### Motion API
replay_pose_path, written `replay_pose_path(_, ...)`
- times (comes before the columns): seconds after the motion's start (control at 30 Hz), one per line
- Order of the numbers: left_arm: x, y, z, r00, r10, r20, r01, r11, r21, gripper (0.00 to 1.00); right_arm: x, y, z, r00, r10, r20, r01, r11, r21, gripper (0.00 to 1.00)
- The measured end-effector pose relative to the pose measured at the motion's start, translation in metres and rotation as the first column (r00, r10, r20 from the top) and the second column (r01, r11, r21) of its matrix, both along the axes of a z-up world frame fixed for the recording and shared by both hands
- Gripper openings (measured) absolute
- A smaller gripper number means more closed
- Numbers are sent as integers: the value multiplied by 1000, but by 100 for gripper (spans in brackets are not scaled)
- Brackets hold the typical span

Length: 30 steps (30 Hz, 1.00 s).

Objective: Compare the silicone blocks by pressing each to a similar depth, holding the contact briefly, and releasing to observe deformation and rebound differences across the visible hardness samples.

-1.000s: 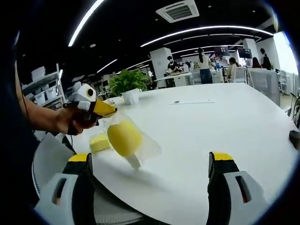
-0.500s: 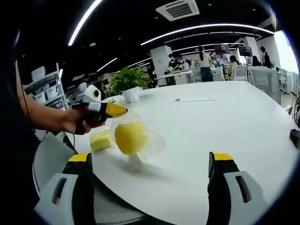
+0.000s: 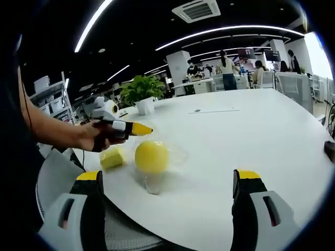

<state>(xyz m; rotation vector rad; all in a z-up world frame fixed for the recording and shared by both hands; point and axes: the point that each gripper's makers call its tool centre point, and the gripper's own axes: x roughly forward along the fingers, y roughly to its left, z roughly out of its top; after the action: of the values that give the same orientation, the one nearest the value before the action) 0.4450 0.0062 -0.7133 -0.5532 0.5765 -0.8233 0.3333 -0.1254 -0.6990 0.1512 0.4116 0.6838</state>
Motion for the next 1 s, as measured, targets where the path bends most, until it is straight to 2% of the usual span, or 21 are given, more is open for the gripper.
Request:
replay_pose_path(0.2, 4, 3, -21, 1000, 11, -14, -9, 997, 76, 0, 2, 0, 0, 1000, -5, -2, 5, 1000, 5, 96)
replay_pose_path(0.3, 7, 5, -30, 999, 23, -29, -20, 995, 93, 0, 2, 1, 0, 1000, -4, -6, 4, 1000, 8, 96)
replay_pose_path(0.67, 13, 2, -43, 999, 27, -47, -22, 993, 115, 0, 2, -3, 1, 1000, -15, -10, 15, 1000, 6, 96)
replay_pose_path(0.93, 8, 0, -53, 999, 0, -43, 7, 987, 159, 0, 2, -3, -1, 1000, -20, -14, 20, 1000, 11, 96)
replay_pose_path(1.0, 4, 0, -58, 999, -20, -44, 28, 982, 189, 0, 2, -3, -1, 1000, -21, -14, 21, 1000, 13, 96)
